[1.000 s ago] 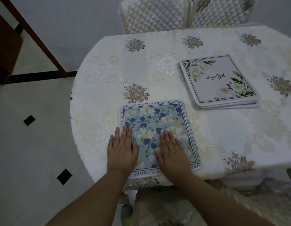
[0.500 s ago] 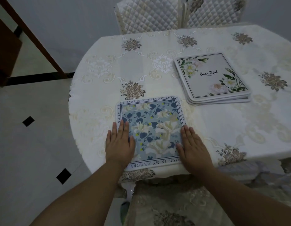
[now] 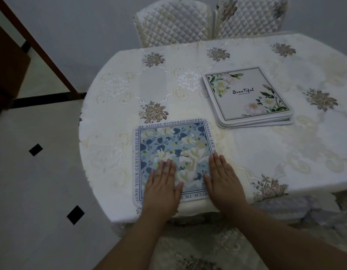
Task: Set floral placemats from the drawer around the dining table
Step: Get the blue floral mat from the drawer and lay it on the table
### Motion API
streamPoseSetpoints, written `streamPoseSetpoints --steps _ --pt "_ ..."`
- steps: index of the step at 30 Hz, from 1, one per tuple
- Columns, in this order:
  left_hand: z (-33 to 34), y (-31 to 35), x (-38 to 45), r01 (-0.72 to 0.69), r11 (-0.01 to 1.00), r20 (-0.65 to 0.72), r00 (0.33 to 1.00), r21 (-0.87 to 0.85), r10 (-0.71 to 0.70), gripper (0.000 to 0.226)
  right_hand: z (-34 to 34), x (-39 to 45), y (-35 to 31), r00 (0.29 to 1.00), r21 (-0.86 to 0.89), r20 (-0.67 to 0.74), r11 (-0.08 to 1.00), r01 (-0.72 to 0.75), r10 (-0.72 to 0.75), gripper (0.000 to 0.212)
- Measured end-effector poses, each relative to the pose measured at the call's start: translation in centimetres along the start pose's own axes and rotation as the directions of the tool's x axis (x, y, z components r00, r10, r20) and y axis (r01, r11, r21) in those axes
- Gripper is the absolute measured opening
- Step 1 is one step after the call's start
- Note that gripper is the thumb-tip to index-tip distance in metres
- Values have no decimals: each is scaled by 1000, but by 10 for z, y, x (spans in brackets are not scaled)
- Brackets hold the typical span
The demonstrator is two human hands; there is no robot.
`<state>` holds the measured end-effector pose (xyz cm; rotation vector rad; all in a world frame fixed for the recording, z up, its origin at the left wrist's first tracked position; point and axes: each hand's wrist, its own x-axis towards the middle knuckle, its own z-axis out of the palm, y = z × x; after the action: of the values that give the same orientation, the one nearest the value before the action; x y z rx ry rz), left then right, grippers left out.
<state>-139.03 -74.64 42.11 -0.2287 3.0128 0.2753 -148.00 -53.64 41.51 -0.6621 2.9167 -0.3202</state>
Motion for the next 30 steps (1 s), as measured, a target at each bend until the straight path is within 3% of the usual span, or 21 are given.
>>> streamPoseSetpoints --steps 7,18,20,23,30 --pt "-10 -42 -20 140 990 -32 990 -16 -141 71 1 -1 2 1000 17 -3 1000 11 -11 67" --pt "-29 -20 -2 264 965 37 964 -15 -263 73 -21 7 1 997 109 68 994 27 -34 68" --pt "-41 -6 18 251 962 64 967 -110 -245 66 -42 20 8 999 176 33 984 21 -27 56" --pt "-57 28 61 246 884 134 969 -399 -209 61 -70 46 30 998 287 -15 957 -47 54 41" --pt "-81 128 154 210 738 179 976 -641 -122 57 -113 87 86 972 315 28 921 -230 233 44"
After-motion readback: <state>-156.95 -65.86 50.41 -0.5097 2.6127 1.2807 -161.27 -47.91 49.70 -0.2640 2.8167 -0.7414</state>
